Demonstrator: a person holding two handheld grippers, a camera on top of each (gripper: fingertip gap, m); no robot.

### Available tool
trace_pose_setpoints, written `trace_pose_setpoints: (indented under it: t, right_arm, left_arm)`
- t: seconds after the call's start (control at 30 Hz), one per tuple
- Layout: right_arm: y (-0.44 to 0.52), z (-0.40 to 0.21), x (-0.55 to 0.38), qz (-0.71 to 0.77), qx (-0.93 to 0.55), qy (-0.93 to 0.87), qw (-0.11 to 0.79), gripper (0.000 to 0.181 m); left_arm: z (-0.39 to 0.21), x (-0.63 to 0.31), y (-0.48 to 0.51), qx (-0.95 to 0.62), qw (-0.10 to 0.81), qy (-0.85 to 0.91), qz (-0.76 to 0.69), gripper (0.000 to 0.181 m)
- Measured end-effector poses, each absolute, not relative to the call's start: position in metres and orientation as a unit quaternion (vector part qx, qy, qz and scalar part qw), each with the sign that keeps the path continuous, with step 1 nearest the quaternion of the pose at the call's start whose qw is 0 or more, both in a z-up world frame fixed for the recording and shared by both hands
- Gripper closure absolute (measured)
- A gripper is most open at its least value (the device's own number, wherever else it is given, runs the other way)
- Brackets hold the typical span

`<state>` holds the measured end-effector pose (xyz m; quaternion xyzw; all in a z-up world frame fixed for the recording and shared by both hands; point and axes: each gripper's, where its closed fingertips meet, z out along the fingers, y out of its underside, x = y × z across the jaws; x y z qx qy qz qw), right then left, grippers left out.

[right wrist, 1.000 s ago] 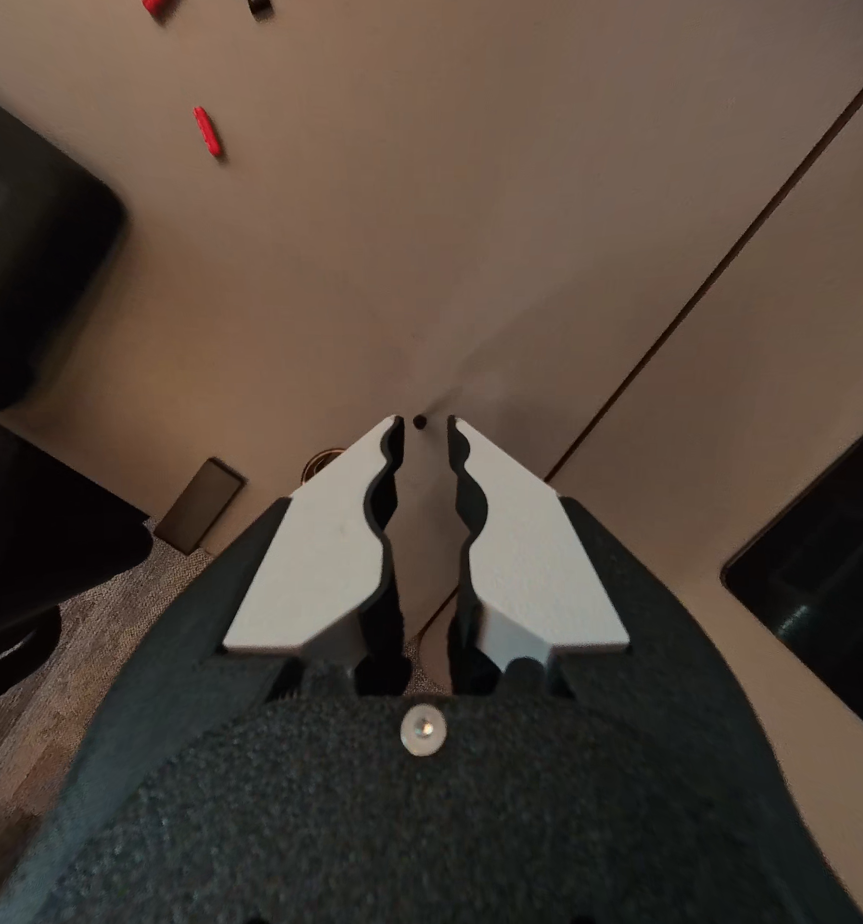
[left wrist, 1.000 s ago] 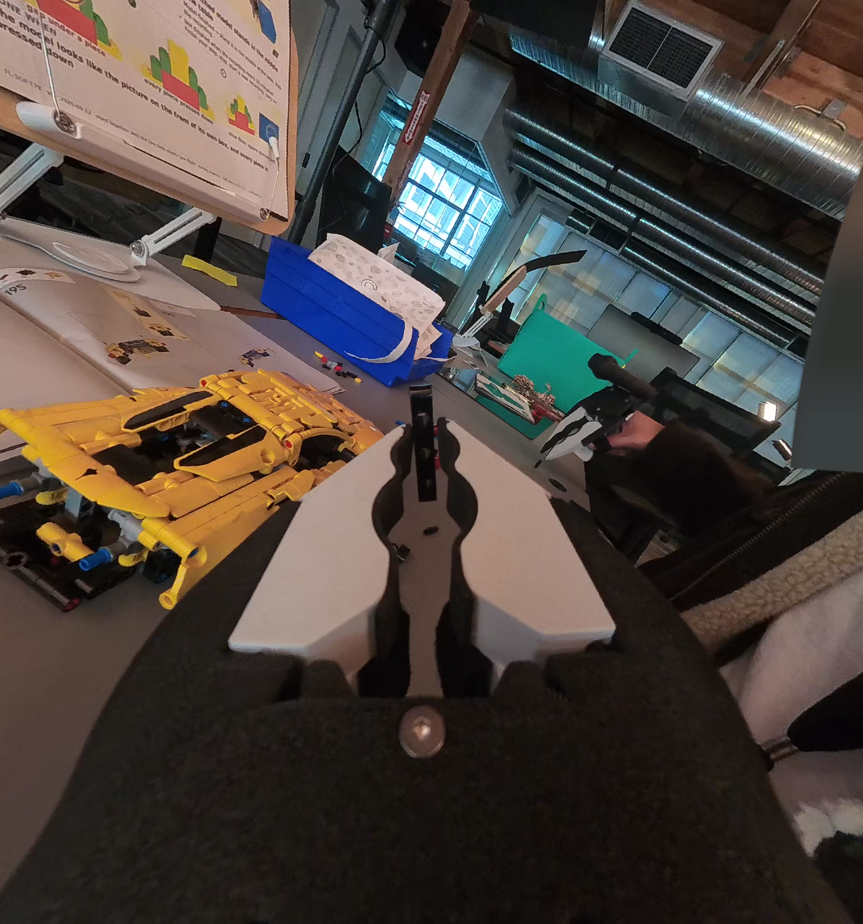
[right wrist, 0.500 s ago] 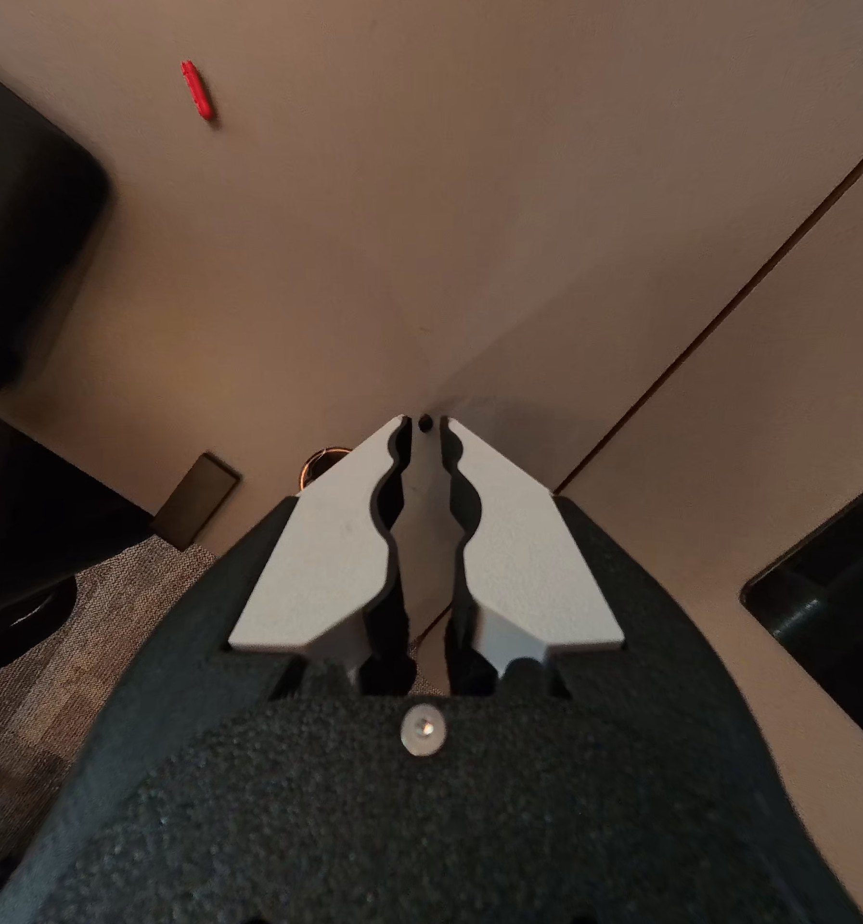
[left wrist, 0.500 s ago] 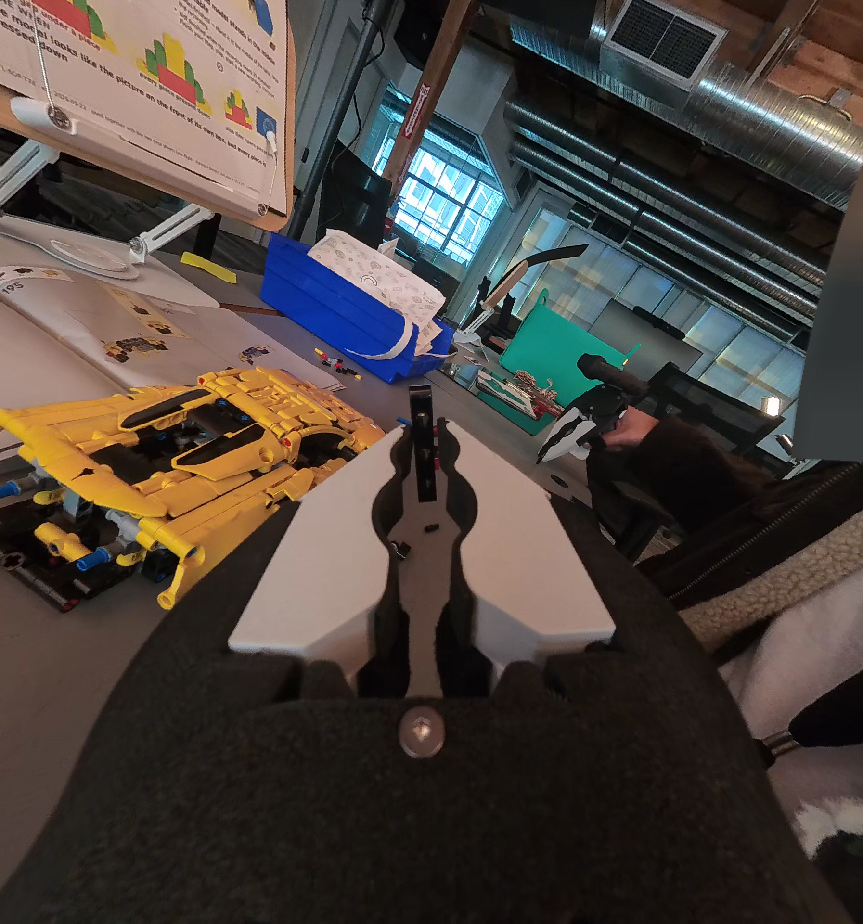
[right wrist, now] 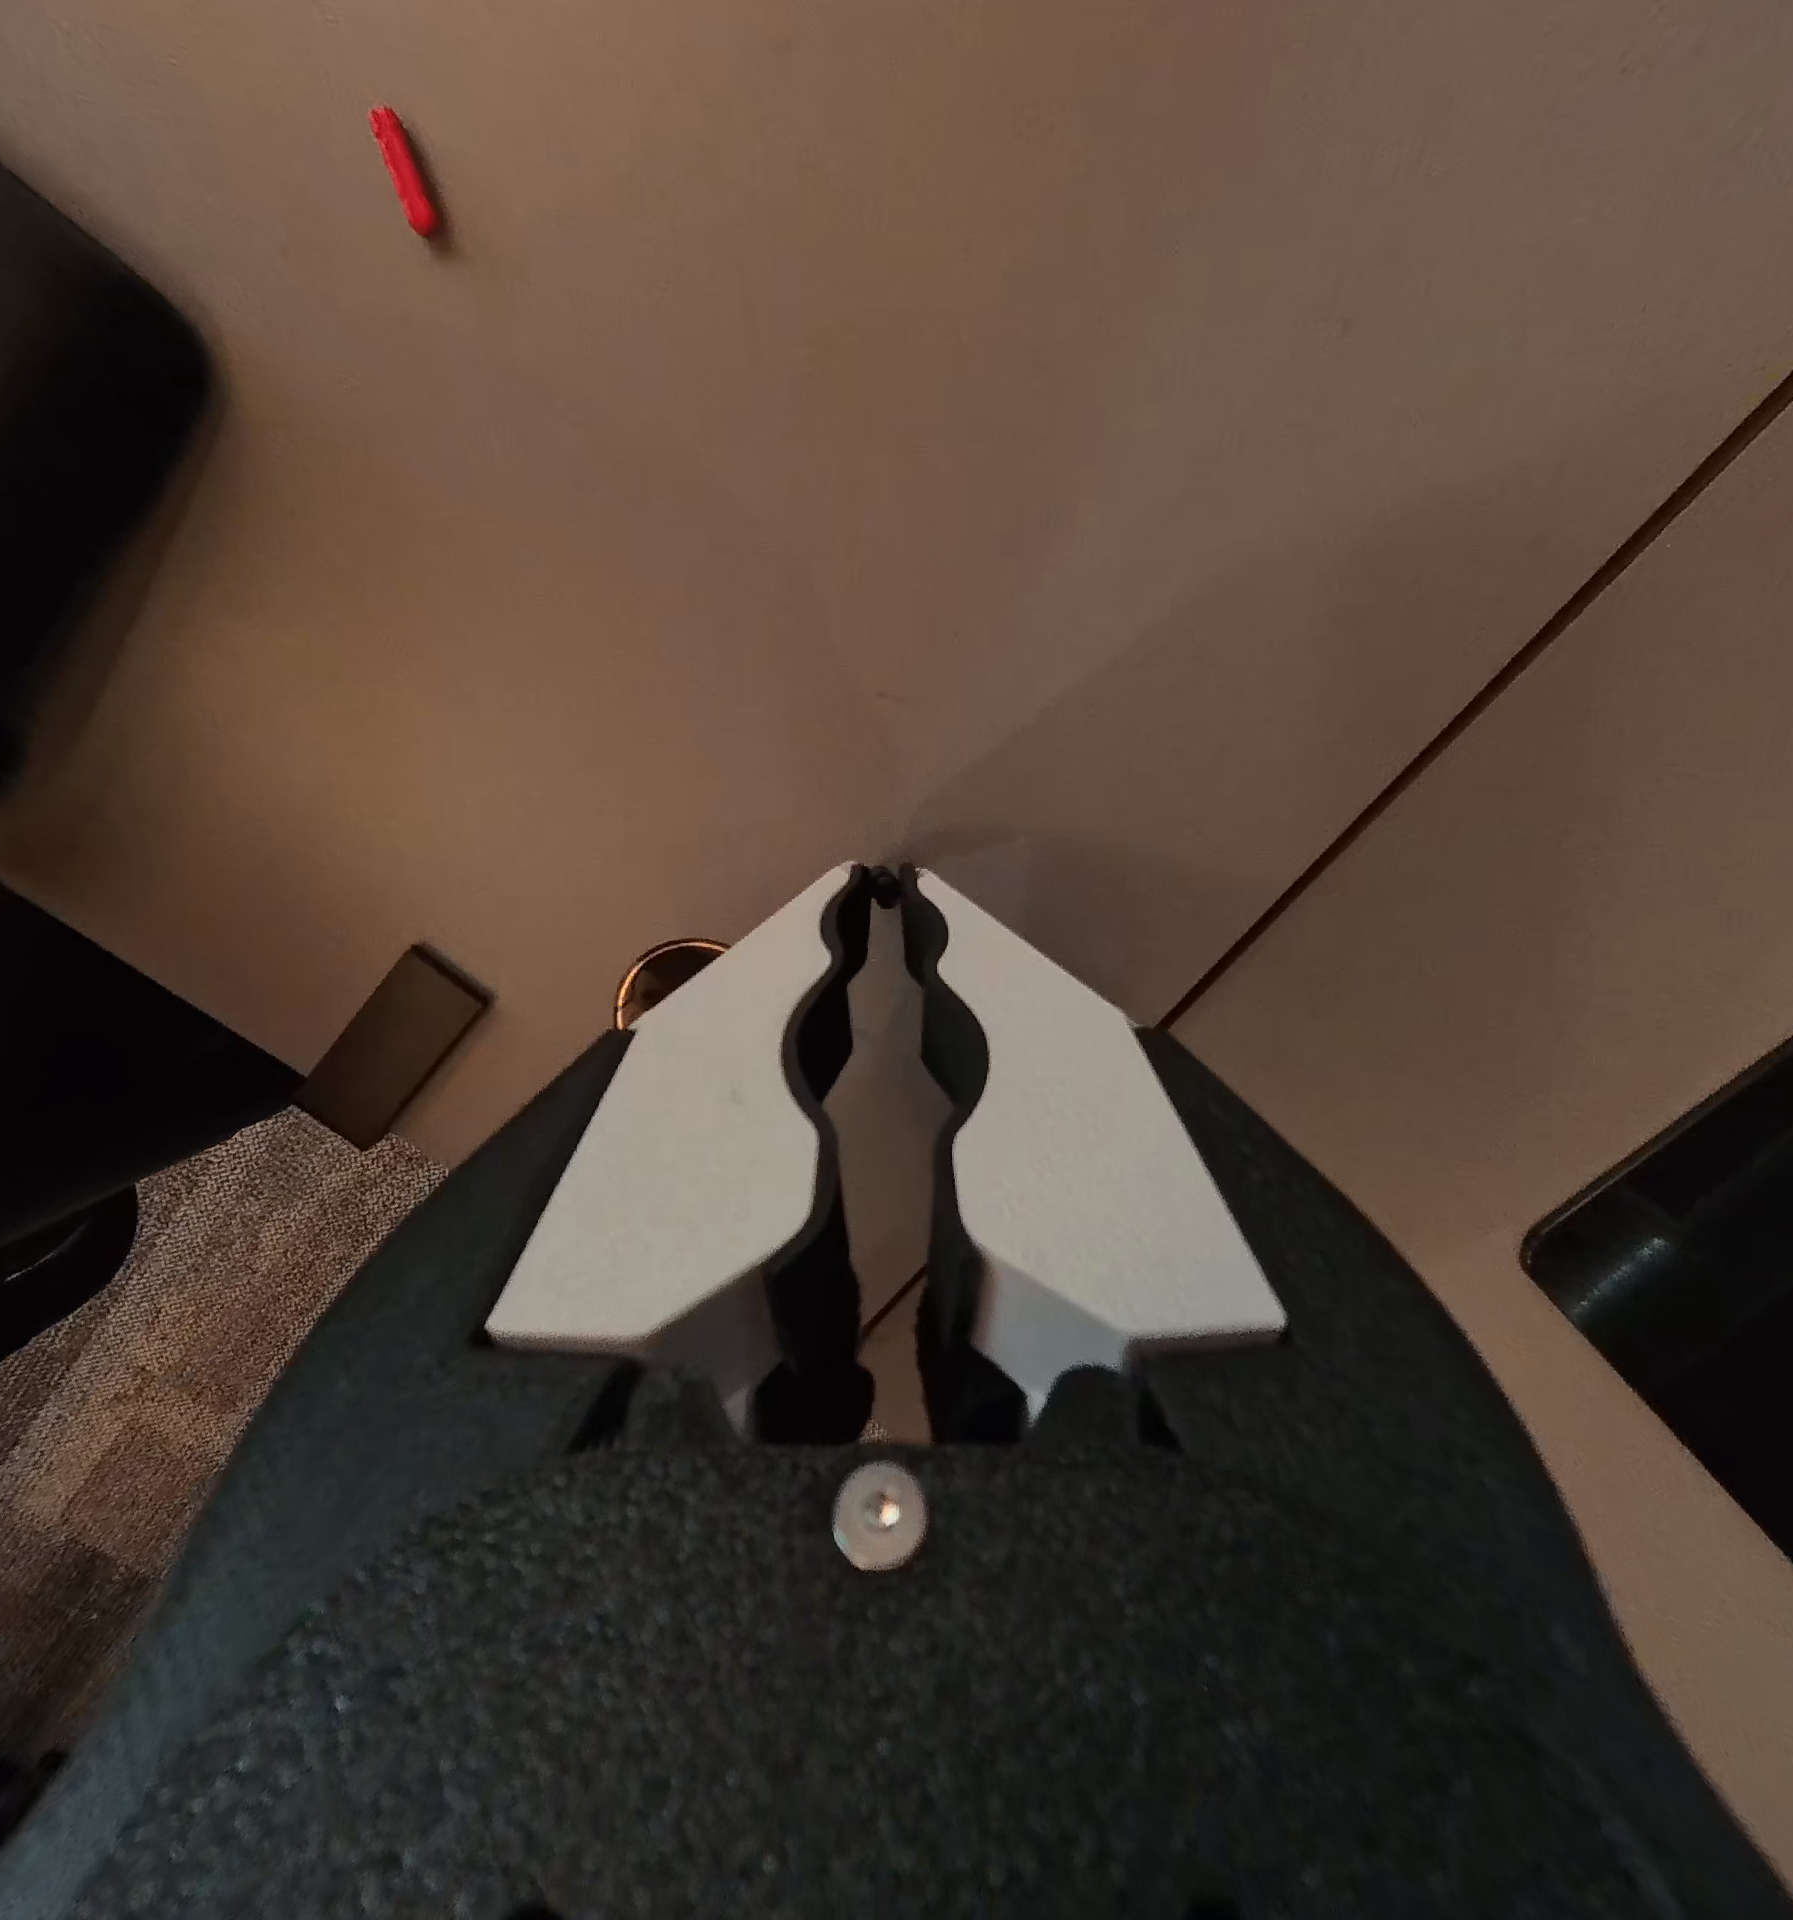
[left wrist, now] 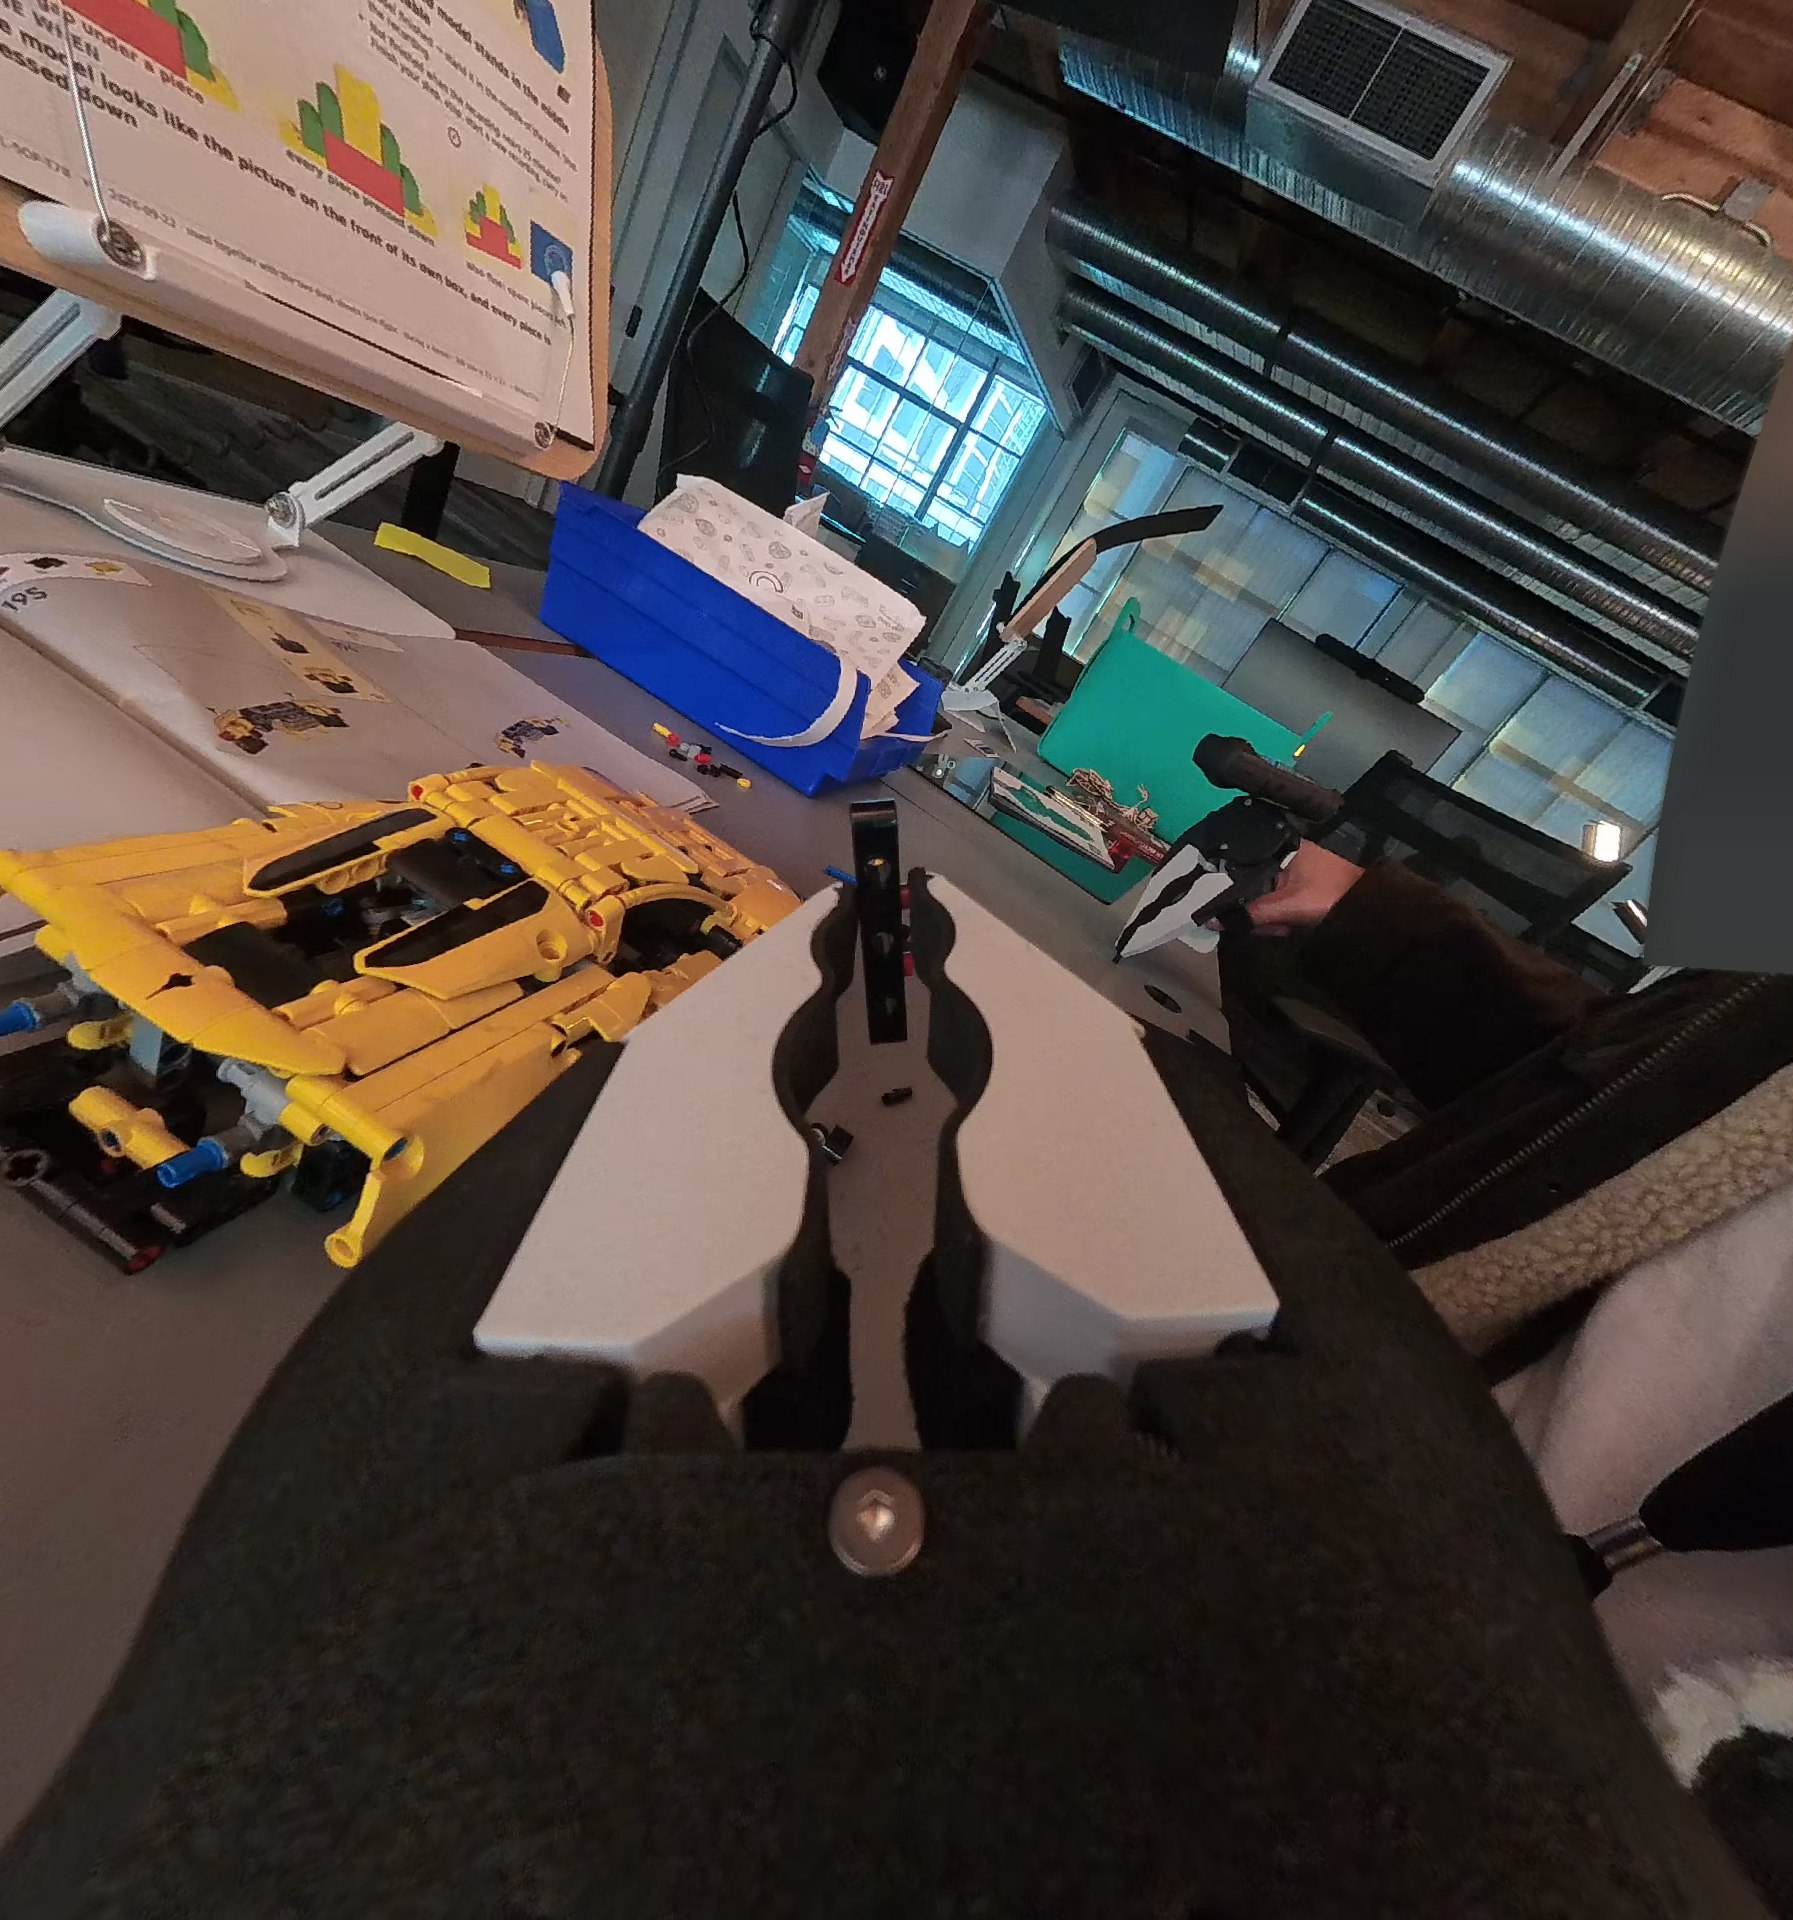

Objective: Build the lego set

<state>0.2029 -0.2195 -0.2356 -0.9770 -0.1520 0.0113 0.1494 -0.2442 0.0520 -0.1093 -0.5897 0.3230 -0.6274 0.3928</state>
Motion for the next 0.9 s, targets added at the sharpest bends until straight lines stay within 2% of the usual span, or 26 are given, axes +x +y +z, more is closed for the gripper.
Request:
trace_pose_setpoints:
  t: [0.6,0.67,0.73,0.83,0.9]
  right_arm:
    - [-0.214,-0.232,0.198,-0.001,-0.974,-0.171,0.149,0.177]
    - [-0.191,-0.213,0.177,0.009,-0.96,-0.187,0.206,0.177]
    - [-0.147,-0.175,0.123,0.055,-0.922,-0.216,0.317,0.178]
    - [-0.082,-0.11,-0.013,0.169,-0.804,-0.277,0.499,0.177]
    - [-0.049,-0.08,-0.098,0.234,-0.721,-0.282,0.588,0.178]
  left_arm:
    - [-0.109,-0.244,0.052,-0.589,0.392,0.324,-0.628,0.172]
    - [-0.109,-0.243,0.049,-0.585,0.39,0.327,-0.632,0.172]
    - [-0.103,-0.241,0.043,-0.569,0.386,0.331,-0.647,0.172]
    - [-0.083,-0.243,0.025,-0.512,0.358,0.319,-0.713,0.172]
    - [-0.07,-0.246,0.018,-0.478,0.347,0.307,-0.746,0.173]
